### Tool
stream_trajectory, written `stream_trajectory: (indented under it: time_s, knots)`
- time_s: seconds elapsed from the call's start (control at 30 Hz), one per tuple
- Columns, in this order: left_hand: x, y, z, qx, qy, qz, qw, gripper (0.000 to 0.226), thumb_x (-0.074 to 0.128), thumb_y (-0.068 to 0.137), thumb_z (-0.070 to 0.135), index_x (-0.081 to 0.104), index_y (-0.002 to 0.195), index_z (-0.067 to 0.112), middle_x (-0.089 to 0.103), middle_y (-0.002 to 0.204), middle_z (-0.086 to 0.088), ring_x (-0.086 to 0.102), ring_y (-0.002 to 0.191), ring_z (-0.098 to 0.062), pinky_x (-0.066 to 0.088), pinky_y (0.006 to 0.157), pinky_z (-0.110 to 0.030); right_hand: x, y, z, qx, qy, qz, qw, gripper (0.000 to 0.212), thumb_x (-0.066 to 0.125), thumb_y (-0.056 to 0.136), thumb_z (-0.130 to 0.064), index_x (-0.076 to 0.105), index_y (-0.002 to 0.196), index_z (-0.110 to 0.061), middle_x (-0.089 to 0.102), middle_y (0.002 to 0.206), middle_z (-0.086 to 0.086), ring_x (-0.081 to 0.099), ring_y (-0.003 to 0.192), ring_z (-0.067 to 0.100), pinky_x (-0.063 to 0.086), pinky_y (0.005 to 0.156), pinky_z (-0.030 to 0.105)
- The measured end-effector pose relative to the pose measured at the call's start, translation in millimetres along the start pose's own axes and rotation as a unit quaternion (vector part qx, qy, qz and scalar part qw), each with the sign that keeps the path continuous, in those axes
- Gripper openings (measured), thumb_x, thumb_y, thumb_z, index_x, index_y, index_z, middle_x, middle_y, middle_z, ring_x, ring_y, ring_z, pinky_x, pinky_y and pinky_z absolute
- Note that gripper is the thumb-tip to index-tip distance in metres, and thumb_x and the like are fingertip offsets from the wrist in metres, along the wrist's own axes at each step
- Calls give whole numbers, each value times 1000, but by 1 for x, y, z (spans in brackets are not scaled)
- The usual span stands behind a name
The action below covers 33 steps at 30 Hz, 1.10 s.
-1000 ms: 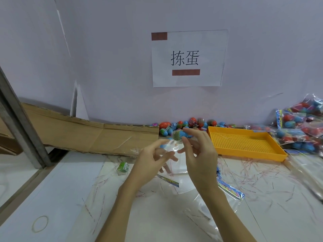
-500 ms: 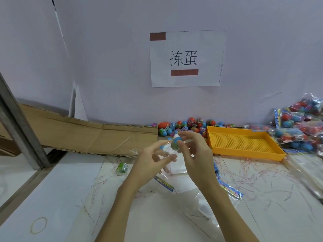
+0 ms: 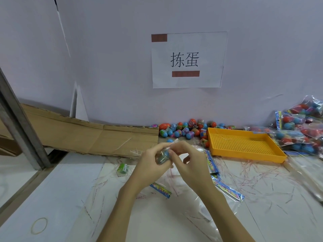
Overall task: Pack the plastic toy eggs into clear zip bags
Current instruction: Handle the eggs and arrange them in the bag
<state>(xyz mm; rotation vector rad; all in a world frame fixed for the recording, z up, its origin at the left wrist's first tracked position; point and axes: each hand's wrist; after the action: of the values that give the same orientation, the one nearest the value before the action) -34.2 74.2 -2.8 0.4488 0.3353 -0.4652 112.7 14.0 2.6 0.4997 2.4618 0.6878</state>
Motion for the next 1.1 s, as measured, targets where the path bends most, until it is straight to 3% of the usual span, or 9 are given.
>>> stream_trajectory:
  time_s: [0.13, 0.23, 0.43, 0.57, 0.73, 0.83, 0.93, 1.0, 1.1]
  knots:
    - [-3, -1, -3, -4, 16, -8, 1000, 51, 74, 95, 12, 62, 137, 39, 71, 91, 24, 69, 84, 1, 56, 75, -18, 6, -4, 2, 2, -16, -58, 998, 16, 60, 101, -27, 74, 96, -33, 69, 84, -19, 58, 87, 7, 41, 67, 14]
    - [-3, 0, -4, -9, 48, 12, 999, 59, 79, 92, 16, 57, 141, 41, 74, 90, 14, 71, 84, -6, 60, 80, -26, 6, -3, 2, 25, 22, -79, 996, 17, 61, 101, -30, 72, 89, -35, 66, 81, -20, 56, 84, 6, 39, 69, 11]
    - [-4, -2, -2, 95, 197, 51, 974, 72, 80, 87, 13, 51, 149, 36, 69, 95, 17, 64, 77, -5, 55, 73, -18, 7, -3, 2, 60, 35, -106, 992, 10, 72, 91, -34, 64, 85, -35, 64, 87, -22, 55, 85, 0, 42, 73, 8]
    - [2, -4, -1, 123, 212, 54, 968, 77, 82, 82, 6, 52, 149, 30, 69, 113, 5, 65, 90, -9, 59, 83, -31, 8, -5, 2, 67, 18, -91, 993, 17, 76, 88, -27, 64, 84, -38, 67, 88, -24, 57, 89, 0, 44, 73, 9]
    - [3, -4, 5, 87, 228, 32, 969, 85, 87, 79, 38, 43, 153, 37, 60, 138, 13, 57, 119, -6, 52, 97, -27, 10, -4, 2, 39, -33, 15, 999, 10, 75, 91, -25, 65, 89, -26, 66, 84, -19, 62, 87, 3, 43, 71, 9]
    - [4, 0, 6, 22, 221, 13, 975, 60, 82, 87, 37, 55, 140, 27, 69, 118, 6, 65, 104, -13, 57, 89, -30, 10, -3, 3, 4, -69, 35, 997, 10, 74, 92, -26, 64, 90, -25, 67, 85, -17, 64, 84, 4, 50, 76, 17]
    - [3, 1, 7, 10, 231, 29, 972, 37, 80, 88, 36, 62, 114, 16, 68, 97, 5, 63, 88, -12, 46, 71, -12, 10, -4, 4, -10, -84, 28, 996, 14, 73, 92, -23, 60, 91, -29, 62, 85, -23, 63, 85, 3, 53, 78, 25]
    - [3, 1, 8, 11, 241, 37, 970, 40, 80, 87, 38, 62, 116, 17, 68, 97, 5, 62, 87, -11, 41, 69, -10, 10, -4, 5, -5, -75, 8, 997, 15, 71, 94, -25, 58, 91, -32, 61, 86, -26, 62, 87, 3, 53, 76, 25]
    - [4, -2, 8, 18, 271, 29, 962, 53, 78, 87, 49, 61, 130, 22, 72, 104, 7, 59, 87, -8, 42, 74, -18, 8, -3, 9, 3, -89, -8, 996, 10, 70, 95, -24, 61, 92, -27, 66, 88, -17, 62, 88, 6, 53, 79, 28]
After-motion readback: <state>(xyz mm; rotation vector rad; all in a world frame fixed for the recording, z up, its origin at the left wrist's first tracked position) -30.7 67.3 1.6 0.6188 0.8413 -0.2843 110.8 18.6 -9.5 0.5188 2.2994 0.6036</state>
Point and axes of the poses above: each hand's wrist, its own y-axis towards the middle knuckle, its own x-axis out of the palm, z = x × y
